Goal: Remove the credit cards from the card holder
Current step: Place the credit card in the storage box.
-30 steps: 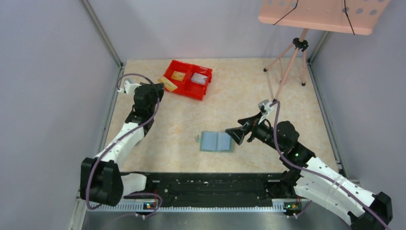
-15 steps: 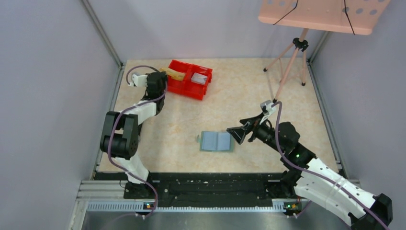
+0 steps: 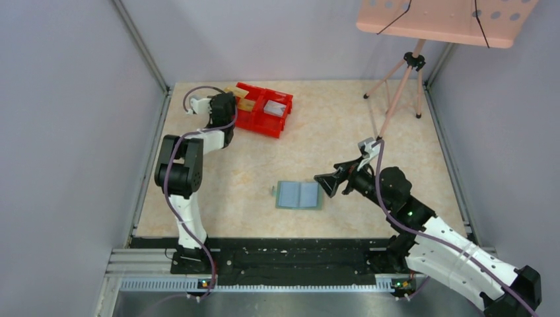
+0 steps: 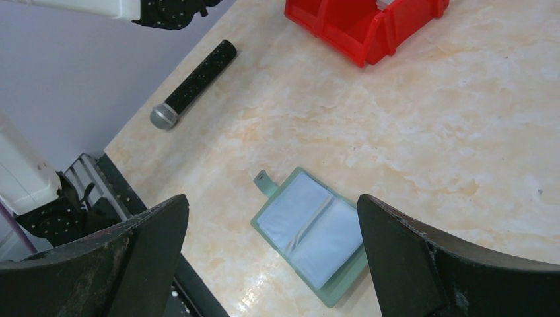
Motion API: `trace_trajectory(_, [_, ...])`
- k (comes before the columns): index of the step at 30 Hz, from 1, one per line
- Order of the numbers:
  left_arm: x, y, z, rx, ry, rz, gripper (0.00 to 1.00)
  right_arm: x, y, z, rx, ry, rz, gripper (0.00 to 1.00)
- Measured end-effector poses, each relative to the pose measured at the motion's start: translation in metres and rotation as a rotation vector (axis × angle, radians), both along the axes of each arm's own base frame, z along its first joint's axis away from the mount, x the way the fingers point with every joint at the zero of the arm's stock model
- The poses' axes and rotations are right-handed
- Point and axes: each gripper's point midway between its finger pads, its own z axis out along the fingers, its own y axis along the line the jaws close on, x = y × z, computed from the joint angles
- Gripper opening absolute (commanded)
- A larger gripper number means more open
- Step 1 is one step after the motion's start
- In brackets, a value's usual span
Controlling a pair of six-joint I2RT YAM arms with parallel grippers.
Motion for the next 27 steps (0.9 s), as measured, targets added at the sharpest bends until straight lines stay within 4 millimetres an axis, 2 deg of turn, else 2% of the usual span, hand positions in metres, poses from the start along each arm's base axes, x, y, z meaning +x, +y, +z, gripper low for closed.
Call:
trace_trajectory(7, [0.016, -0.007, -0.021, -0.003, 0.013, -0.020, 0.00, 0.003, -0.002, -0.004, -0.017, 0.006, -0.017, 0.98])
trace_trajectory(12, [0.020, -0.011, -0.036, -0.003, 0.032, -0.036, 0.00, 0.005, -0.002, -0.003, -0.020, 0.009, -0.027, 0.98])
trace_trajectory(27, [0.029, -0.017, -0.049, -0.050, 0.023, -0.035, 0.00, 0.007, -0.004, -0.005, -0.029, 0.016, -0.042, 0.98])
